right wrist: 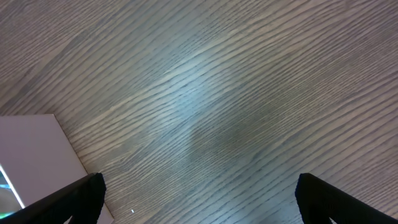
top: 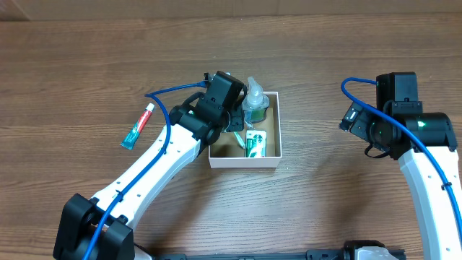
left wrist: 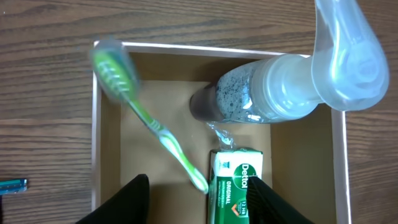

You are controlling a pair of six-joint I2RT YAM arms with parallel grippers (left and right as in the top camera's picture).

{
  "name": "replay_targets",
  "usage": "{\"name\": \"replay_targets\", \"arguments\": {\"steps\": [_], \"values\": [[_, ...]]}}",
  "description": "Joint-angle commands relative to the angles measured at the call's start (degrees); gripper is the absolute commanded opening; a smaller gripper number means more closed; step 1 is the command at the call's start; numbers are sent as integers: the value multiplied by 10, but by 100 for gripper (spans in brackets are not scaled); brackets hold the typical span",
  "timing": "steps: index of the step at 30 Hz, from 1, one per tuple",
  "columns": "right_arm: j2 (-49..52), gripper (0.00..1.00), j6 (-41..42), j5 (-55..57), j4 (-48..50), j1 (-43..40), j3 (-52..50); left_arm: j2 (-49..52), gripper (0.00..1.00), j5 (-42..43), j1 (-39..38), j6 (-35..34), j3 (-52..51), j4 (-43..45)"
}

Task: Pack container
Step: 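Lower the toothbrush into the box and open the left gripper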

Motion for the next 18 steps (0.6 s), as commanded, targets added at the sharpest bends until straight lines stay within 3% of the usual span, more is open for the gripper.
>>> {"name": "replay_targets", "arguments": {"steps": [1,8,11,14,18], "values": [[-5,100,-1,6,3,-2,12,-15,52,-9,0,-3,17,-15],[-5,100,-1,6,3,-2,12,-41,52,-16,0,19,17,-80],[-5,100,-1,6,3,-2,12,-42,51,-85,4,19,17,-135],[-5,100,-1,6,3,-2,12,-42,52,-136,29,14,17,-212],[-5,100,-1,6,3,-2,12,-42,53,-128,78,26,15,-276]]}}
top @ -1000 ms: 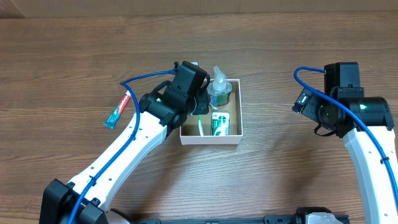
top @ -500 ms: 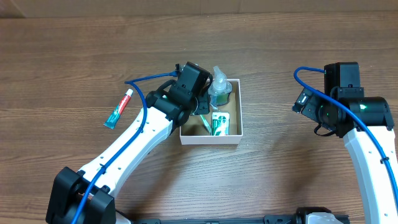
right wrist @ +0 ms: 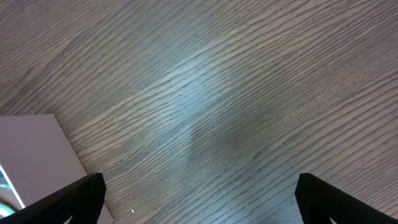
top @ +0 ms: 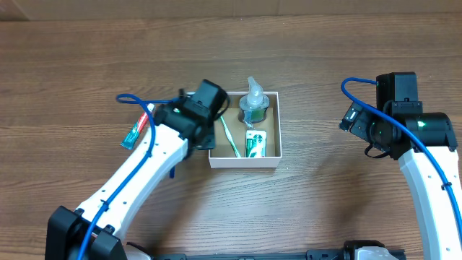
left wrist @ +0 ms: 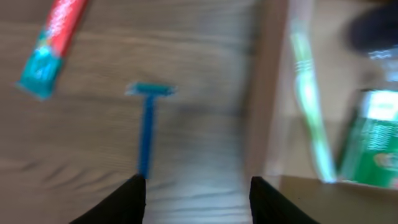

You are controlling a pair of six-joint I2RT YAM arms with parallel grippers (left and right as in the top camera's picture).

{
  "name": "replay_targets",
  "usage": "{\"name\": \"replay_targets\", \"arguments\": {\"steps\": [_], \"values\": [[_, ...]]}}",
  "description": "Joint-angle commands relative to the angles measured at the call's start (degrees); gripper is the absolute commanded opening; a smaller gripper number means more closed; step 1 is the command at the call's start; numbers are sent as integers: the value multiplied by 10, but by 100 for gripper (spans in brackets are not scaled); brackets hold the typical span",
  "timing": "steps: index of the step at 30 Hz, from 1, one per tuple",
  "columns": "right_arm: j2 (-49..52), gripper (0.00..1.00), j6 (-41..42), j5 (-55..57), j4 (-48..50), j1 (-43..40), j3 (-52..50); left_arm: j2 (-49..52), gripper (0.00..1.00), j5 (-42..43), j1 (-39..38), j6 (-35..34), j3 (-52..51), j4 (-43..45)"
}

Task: Pack container
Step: 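Lower the toothbrush into the box and open the left gripper, then move the left gripper to the blue razor and grasp it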

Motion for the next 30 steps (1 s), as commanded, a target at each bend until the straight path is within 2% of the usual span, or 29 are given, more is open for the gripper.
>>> {"name": "replay_targets", "arguments": {"steps": [1,5,6,8,15,23,25,30], "values": [[-5,100,-1,6,2,-2,12,-11,52,-20,47,36,7,-28],[-5,100,-1,6,2,-2,12,-10,52,56,70,129,-1,-2],[-5,100,-2,6,2,-2,12,-10,55,62,72,134,-8,7],[-5,100,-1,6,2,-2,12,-10,63,62,75,134,-27,27],[-5,100,-1,6,2,-2,12,-10,67,106,107,132,-137,114],[-5,100,-1,6,2,-2,12,-9,82,134,153,132,-233,217],[-5,100,-1,6,2,-2,12,-9,83,142,153,132,-246,236],[-5,100,-1,6,2,-2,12,-9,76,138,153,143,-251,245]]}}
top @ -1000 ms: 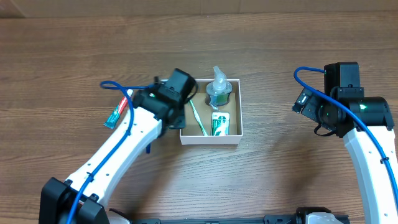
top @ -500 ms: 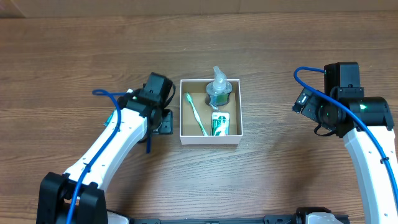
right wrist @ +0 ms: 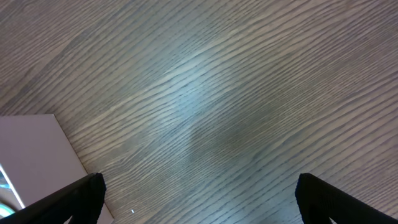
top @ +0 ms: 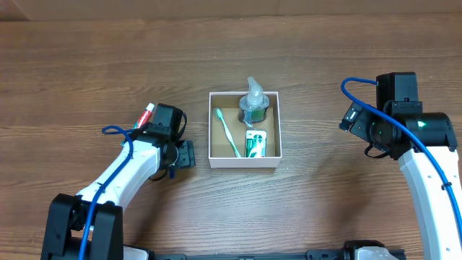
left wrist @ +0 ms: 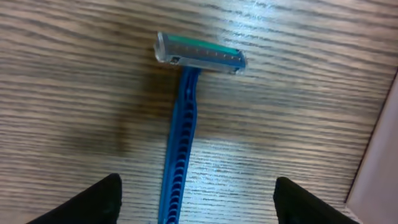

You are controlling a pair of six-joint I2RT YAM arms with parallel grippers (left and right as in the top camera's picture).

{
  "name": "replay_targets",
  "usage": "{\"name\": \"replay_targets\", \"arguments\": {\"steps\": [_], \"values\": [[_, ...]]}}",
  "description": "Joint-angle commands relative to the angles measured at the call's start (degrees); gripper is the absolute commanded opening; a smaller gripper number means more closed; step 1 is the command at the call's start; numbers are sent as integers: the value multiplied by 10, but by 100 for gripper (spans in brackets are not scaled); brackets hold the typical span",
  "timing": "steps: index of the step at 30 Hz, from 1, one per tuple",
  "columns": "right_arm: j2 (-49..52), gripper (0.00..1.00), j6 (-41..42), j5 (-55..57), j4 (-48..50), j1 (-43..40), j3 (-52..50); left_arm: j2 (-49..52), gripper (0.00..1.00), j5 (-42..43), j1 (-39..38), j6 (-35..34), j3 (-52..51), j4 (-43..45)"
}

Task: Pack container
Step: 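Move the left gripper to the blue razor and grasp it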

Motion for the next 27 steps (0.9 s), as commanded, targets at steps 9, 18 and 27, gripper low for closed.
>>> {"name": "replay_targets", "arguments": {"steps": [9,18,27], "values": [[-5,100,-1,6,3,-2,12,25,67,-4,5,38,-5,28],[-5,100,-1,6,3,-2,12,25,65,-5,5,38,-6,21],[-5,100,-1,6,3,-2,12,26,66,-5,5,38,-12,29]]}}
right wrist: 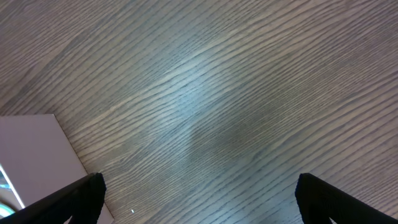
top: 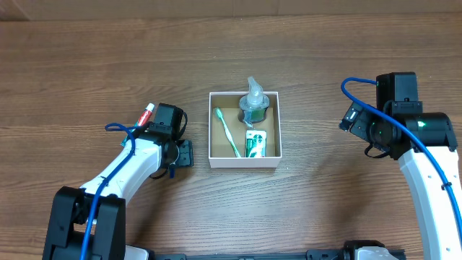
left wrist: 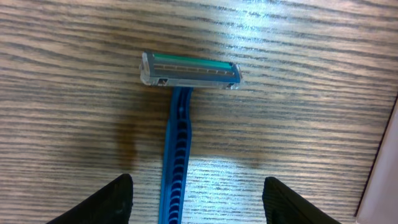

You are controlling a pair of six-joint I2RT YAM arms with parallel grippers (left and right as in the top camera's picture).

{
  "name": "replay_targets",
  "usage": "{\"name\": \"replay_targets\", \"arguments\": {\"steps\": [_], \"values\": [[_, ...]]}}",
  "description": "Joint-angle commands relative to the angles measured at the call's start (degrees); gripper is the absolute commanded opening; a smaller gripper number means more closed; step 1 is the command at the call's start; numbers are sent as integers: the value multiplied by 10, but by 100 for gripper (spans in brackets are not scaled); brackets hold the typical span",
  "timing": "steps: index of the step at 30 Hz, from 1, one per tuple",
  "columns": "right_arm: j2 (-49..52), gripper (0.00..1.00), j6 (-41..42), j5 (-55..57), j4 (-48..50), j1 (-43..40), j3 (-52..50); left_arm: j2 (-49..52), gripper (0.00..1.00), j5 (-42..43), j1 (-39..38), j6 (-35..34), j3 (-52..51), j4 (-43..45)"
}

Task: Pack container
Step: 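Move the left gripper to the blue razor and grasp it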

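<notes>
A white box in the middle of the table holds a green toothbrush, a clear pump bottle and a green soap packet. Left of the box, a blue razor lies on the wood with its head away from the camera. My left gripper stands open low over it, the handle between its fingers. A red-and-teal toothpaste tube peeks out beside the left arm. Far to the right, my right gripper hangs open over bare wood.
The box's white wall shows at the right edge of the left wrist view, close to the razor. A corner of the box also shows at the left of the right wrist view. Blue cables run along both arms.
My left gripper has shifted slightly over the razor. Its fingers reach further into view and the razor's head sits a little higher and to the left. The right arm has not moved.
My left gripper was open over the box, with the toothbrush lying inside. Then it was at the box's left wall, with the razor and toothpaste tube in view. After that it stood low over the razor, still open, as it does now.
</notes>
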Motion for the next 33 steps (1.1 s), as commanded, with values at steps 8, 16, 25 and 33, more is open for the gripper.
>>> {"name": "replay_targets", "arguments": {"steps": [8,16,25,33], "values": [[-5,100,-1,6,3,-2,12,5,54,-8,3,9,-26,23],[-5,100,-1,6,3,-2,12,5,32,-8,3,9,-26,23],[-5,100,-1,6,3,-2,12,5,19,-8,3,9,-26,21],[-5,100,-1,6,3,-2,12,5,21,-8,3,11,-26,21]]}}
